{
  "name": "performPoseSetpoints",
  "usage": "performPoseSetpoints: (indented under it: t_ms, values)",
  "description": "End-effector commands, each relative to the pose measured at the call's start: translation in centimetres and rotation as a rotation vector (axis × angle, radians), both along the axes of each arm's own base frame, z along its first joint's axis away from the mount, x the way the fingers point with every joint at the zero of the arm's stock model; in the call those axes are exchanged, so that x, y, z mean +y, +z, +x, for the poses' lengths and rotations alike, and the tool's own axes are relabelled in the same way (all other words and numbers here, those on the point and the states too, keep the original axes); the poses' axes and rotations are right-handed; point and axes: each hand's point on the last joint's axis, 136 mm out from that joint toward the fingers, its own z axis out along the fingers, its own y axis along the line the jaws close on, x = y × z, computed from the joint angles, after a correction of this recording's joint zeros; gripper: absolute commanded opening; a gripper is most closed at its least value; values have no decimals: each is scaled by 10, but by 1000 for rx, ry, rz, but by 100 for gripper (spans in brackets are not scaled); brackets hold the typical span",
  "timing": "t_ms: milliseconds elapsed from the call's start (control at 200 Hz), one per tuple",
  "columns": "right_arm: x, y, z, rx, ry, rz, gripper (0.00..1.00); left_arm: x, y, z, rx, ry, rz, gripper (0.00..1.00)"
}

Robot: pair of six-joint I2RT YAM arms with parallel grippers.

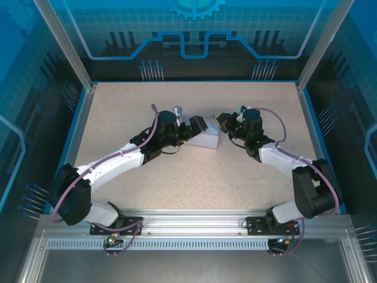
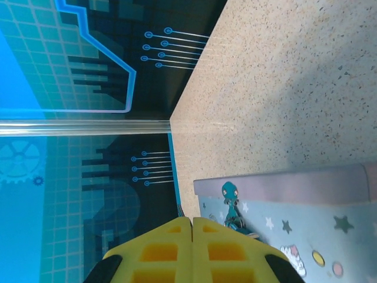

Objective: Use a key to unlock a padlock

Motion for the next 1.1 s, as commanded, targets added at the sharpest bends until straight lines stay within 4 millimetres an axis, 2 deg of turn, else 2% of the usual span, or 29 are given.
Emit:
performPoseSetpoints:
  t_ms: [0,125,260,385,525,630,700,850,1096]
  values:
    - [8,5,8,-14,39,-2,0,16,-27,2,78,109,48,99]
    - [19,-2,11,1,65,-4,0,20,-37,1,128,138,51,99]
    - [30,-12,10,22,83,6,0,15,-38,0,126,113,34,99]
    - [42,-20,1,40,101,11,0,20,-35,1,107,143,13,99]
    - [58,-16,-12,36,136,31,0,24,-35,1,103,151,39,99]
    - [61,-10,-21,28,142,41,0,25,-36,2,106,160,37,99]
    - [55,-7,-24,23,125,36,0,26,-38,3,105,163,36,99]
    - [30,-4,-22,18,60,14,0,23,-38,6,90,145,32,99]
    - [-4,5,-18,2,-4,23,0,10,-44,14,94,10,21,99]
